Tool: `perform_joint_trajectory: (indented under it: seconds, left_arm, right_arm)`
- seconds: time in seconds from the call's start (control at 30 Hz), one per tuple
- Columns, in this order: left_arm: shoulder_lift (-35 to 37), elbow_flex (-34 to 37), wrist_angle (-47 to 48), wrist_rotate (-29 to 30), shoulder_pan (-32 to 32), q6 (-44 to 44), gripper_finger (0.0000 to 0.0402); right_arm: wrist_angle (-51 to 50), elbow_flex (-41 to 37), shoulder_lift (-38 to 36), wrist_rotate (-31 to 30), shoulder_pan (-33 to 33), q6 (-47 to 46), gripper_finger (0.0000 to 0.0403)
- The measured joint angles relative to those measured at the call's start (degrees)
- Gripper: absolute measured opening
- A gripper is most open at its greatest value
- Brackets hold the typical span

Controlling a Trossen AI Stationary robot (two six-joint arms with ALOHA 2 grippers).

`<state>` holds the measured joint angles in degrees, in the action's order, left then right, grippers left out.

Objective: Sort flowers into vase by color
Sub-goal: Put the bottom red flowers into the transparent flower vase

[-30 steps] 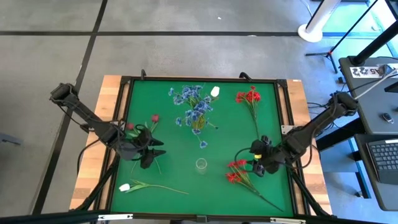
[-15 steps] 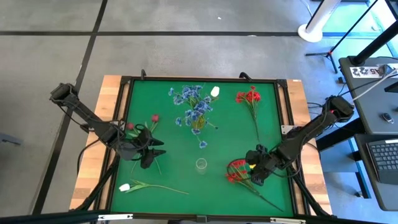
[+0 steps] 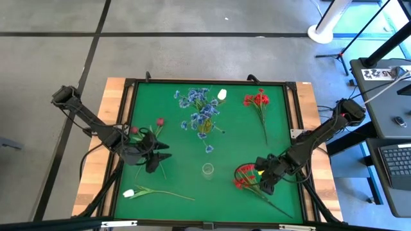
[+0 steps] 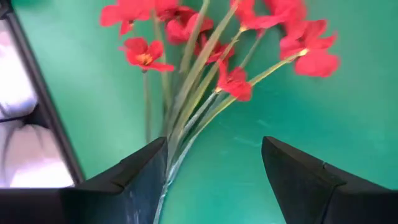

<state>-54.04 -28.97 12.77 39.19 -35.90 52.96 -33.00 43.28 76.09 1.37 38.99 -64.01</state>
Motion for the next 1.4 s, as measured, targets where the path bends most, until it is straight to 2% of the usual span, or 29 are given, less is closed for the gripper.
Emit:
perform_joint_trajectory:
  seconds: [0.17, 0.33, 0.47, 0.7, 1.0, 1.07, 1.17, 1.37, 1.4]
  left_arm:
    - [0.0, 0.0, 0.0, 1.5, 0.74, -0.48, 0.0217]
    - [0.0, 0.0, 0.08, 1.06, 2.18, -0.1, 0.0217]
    - [0.0, 0.04, 0.23, 0.7, 3.13, -0.65, 0.0217]
    - [0.0, 0.04, 0.18, -1.25, 4.4, -0.81, 0.0217]
    - [0.0, 0.04, 0.05, -1.21, 4.5, -0.99, 0.0217]
    - [0.0, 0.04, 0.05, -1.21, 4.5, -1.0, 0.0217]
    - [0.0, 0.04, 0.02, -1.19, 4.5, -0.99, 0.0217]
    - [0.0, 0.04, -0.01, -1.17, 4.5, -0.99, 0.0217]
    - [0.0, 0.04, 0.0, -1.16, 4.5, -1.01, 0.0217]
  right_arm:
    - [-3.68, 0.01, 0.23, -3.86, -0.01, 0.25, 0.0261]
    - [2.72, 0.01, 3.52, -0.04, 0.05, -1.57, 0.0261]
    - [8.21, 0.03, 6.02, 0.77, 0.91, -0.7, 0.0261]
    - [9.26, 0.05, 8.79, -0.41, 2.85, -1.81, 0.0261]
    - [8.53, 0.44, 15.81, -2.27, 3.05, -1.35, 0.0256]
    - [7.96, 0.5, 15.83, -3.1, 3.05, -0.85, 0.024]
    - [5.3, 1.83, 15.31, -4.4, 3.05, 0.04, 0.019]
    - [0.18, 5.97, 14.63, -8.84, 1.67, 4.18, 0.0031]
    - [-0.12, 6.84, 14.36, -9.83, 1.33, 4.77, 0.0017]
